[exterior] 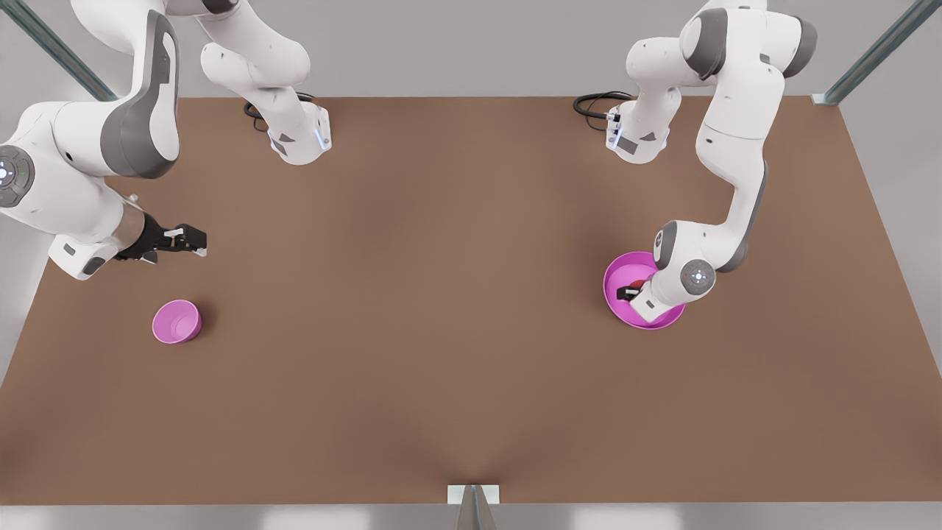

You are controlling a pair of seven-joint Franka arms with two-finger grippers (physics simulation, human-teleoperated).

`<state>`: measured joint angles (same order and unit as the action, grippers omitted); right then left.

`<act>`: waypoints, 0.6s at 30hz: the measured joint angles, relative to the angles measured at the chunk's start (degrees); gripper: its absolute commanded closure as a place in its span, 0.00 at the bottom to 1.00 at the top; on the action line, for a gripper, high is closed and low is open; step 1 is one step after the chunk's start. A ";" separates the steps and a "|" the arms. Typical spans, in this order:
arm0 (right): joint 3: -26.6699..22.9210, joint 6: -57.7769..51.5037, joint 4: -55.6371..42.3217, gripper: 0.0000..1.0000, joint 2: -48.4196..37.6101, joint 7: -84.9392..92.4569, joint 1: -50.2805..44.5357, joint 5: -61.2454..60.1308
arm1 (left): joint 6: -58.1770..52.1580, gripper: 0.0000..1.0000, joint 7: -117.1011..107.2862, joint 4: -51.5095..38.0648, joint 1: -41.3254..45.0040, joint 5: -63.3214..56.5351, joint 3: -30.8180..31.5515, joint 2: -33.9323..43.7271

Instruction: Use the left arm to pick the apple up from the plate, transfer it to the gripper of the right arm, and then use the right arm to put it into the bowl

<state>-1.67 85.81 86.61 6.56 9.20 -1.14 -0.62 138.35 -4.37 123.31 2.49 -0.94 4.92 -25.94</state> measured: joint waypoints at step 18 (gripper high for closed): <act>0.01 -0.01 0.00 0.00 0.09 0.01 -0.09 0.04 | -1.46 0.14 0.19 -0.06 0.00 0.00 0.00 0.32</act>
<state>-1.66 85.80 86.61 6.65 9.22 -1.23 -0.58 136.89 -4.18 123.25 2.49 -0.95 4.92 -25.63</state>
